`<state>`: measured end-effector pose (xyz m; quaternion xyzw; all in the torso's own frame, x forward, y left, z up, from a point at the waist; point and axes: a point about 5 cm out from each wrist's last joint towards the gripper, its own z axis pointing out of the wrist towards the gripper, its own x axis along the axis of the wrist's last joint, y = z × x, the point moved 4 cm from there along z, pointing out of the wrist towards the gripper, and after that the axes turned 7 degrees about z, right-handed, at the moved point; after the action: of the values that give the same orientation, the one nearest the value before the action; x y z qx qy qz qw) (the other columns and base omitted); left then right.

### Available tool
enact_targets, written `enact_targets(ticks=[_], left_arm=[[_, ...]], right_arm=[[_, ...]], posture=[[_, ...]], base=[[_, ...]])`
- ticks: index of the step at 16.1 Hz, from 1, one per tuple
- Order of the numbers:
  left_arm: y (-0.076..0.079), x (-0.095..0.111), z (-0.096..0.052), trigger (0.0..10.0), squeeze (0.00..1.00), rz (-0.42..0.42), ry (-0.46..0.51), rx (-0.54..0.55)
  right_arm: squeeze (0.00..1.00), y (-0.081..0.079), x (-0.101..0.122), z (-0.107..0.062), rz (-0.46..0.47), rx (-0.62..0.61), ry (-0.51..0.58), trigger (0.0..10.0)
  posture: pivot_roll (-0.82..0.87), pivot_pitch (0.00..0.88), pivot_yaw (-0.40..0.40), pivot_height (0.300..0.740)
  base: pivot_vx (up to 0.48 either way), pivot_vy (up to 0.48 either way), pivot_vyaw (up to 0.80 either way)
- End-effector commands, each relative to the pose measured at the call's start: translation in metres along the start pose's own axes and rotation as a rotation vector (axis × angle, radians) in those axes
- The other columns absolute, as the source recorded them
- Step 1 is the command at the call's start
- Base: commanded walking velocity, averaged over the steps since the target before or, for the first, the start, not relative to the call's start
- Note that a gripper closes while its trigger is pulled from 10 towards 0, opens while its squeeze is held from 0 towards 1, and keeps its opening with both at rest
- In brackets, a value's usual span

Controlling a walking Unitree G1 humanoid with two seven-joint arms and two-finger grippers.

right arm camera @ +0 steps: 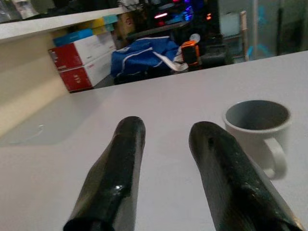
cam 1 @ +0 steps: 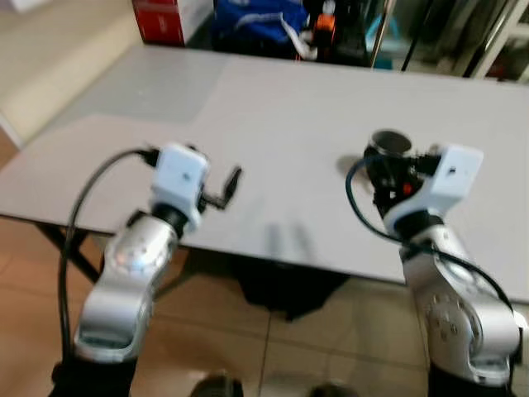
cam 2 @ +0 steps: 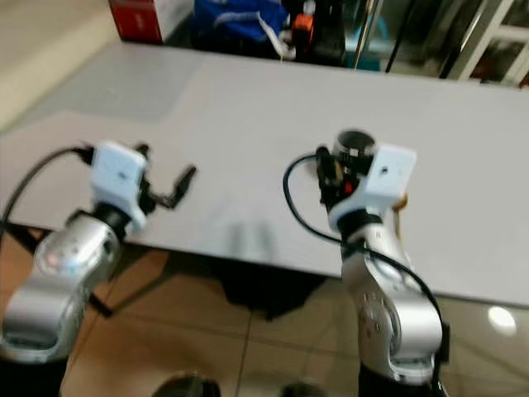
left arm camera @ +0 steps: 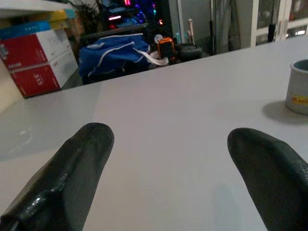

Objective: Setting the table

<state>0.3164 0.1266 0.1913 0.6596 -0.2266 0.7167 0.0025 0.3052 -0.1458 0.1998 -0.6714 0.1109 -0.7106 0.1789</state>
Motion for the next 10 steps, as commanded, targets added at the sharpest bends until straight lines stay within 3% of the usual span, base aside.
enact_targets(ticks=[1, 2, 6, 8, 9, 10], left_arm=[[0.008, -0.001, 0.001, 10.0, 0.79, -0.050, -0.013, -0.032], [0.008, -0.006, 0.000, 10.0, 1.00, -0.052, -0.034, -0.018], [0.005, -0.002, 0.004, 10.0, 1.00, -0.026, -0.020, -0.010], [0.002, -0.002, 0.004, 10.0, 0.98, 0.000, -0.024, 0.003], [0.001, -0.002, 0.004, 10.0, 0.00, 0.007, -0.026, 0.009], [0.000, -0.003, 0.004, 10.0, 0.00, 0.012, -0.031, 0.022]], right_arm=[[1.00, 0.009, -0.002, -0.003, -0.006, -0.022, -0.006, 10.0], [1.00, 0.010, -0.002, -0.004, -0.033, -0.024, -0.004, 10.0], [1.00, -0.004, -0.002, 0.003, -0.088, 0.050, 0.011, 10.0], [1.00, -0.008, -0.008, 0.005, -0.065, 0.077, -0.007, 10.0], [1.00, -0.009, -0.009, 0.005, -0.045, 0.079, -0.008, 10.0], [1.00, -0.008, -0.012, 0.007, -0.052, 0.066, -0.018, 10.0]], posture=[[0.03, 0.035, -0.015, 0.740], [0.03, 0.031, -0.017, 0.740], [0.03, 0.033, -0.017, 0.740], [0.03, 0.031, -0.024, 0.740], [0.04, 0.034, -0.028, 0.740], [0.05, 0.042, -0.037, 0.740]], base=[[0.000, 0.480, 0.00], [0.000, 0.480, 0.00], [0.000, 0.480, 0.00], [0.000, 0.480, 0.00], [0.000, 0.480, 0.00], [0.000, 0.480, 0.00]])
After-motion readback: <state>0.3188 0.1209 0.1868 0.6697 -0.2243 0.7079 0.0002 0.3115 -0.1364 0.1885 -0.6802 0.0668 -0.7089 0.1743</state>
